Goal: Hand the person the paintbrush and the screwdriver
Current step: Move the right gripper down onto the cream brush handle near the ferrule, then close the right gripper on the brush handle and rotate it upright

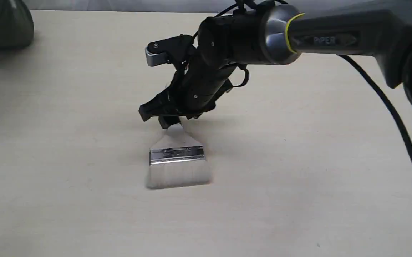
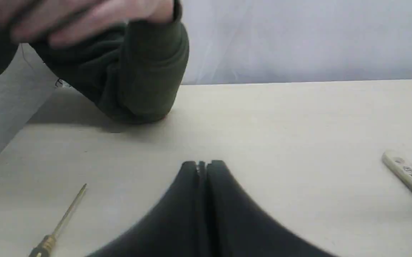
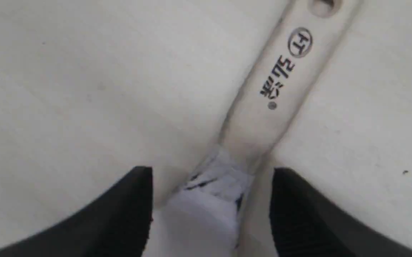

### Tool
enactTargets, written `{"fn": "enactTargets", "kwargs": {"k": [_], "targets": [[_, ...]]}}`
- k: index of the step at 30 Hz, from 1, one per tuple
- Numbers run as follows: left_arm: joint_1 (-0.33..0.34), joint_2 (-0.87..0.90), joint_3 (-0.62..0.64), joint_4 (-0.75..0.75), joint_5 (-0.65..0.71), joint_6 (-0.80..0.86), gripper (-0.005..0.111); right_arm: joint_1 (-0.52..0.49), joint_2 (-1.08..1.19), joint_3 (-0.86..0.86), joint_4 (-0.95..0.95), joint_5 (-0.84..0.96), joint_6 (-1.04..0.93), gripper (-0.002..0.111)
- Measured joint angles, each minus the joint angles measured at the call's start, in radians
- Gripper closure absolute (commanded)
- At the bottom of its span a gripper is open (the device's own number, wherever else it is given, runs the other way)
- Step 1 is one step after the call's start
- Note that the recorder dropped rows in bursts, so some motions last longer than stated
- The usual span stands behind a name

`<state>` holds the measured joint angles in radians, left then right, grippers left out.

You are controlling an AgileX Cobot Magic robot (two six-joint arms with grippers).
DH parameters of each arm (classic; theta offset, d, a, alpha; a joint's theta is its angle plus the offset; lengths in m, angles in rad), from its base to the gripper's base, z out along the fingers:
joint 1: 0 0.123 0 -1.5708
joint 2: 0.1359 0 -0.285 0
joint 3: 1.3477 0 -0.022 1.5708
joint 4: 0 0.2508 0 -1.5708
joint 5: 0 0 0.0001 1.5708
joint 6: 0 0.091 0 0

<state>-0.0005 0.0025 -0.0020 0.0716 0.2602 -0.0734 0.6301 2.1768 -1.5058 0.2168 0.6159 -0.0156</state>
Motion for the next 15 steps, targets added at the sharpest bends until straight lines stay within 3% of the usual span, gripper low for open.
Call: {"fn": "enactTargets", "kwargs": {"k": [15], "targets": [[0.0,0.0,0.0,0.0,0.0,0.0,0.107,0.0,0.033,-0.015,-0.012,0.016,0.056,0.051]]}}
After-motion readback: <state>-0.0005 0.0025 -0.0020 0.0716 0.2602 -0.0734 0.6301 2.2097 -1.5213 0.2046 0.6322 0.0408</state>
